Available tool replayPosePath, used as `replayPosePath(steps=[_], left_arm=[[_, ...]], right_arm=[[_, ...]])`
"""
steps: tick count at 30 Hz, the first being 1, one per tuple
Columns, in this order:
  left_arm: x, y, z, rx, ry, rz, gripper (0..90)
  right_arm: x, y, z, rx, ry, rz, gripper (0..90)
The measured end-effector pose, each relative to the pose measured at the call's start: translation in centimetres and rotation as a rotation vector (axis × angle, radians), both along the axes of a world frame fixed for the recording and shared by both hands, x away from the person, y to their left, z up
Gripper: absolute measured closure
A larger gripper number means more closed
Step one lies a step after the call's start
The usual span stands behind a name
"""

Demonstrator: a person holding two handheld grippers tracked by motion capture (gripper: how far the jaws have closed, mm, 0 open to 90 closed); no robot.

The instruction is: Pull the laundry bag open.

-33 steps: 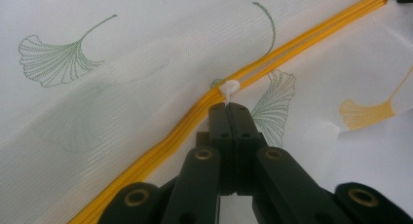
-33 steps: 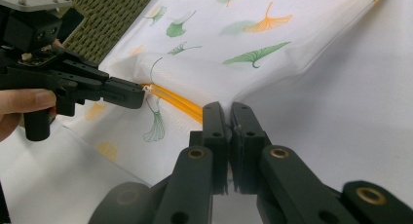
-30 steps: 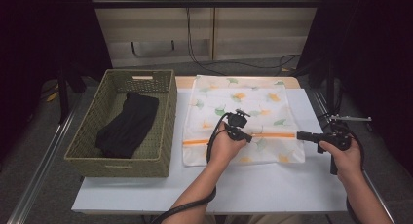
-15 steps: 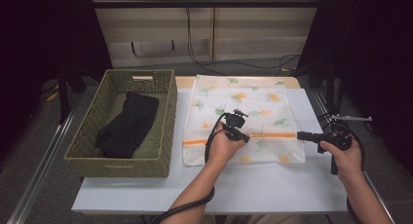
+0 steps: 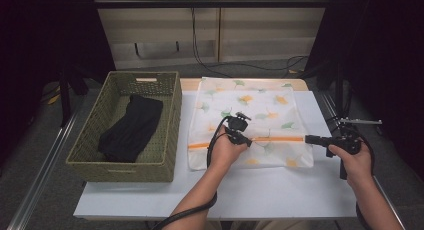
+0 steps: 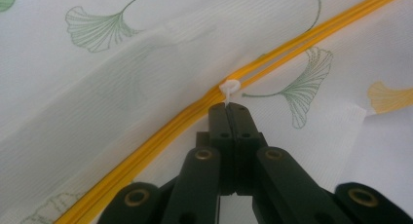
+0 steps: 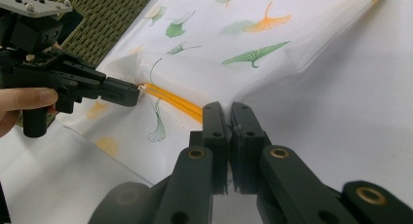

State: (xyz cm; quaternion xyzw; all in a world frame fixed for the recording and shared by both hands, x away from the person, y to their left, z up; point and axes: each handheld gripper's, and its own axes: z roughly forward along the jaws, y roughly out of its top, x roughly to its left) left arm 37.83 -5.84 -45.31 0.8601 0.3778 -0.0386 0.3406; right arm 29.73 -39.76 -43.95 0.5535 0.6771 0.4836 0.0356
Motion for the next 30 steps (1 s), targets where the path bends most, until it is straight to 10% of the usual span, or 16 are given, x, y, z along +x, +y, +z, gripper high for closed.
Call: replayPosePath(steps=[30], left_arm=[[0.6,2.1,-0.2,0.048,0.014,0.023,90.0]], right_arm=[[0.0,-0.5,0.0,0.001,0.001,-0.02,87.0]])
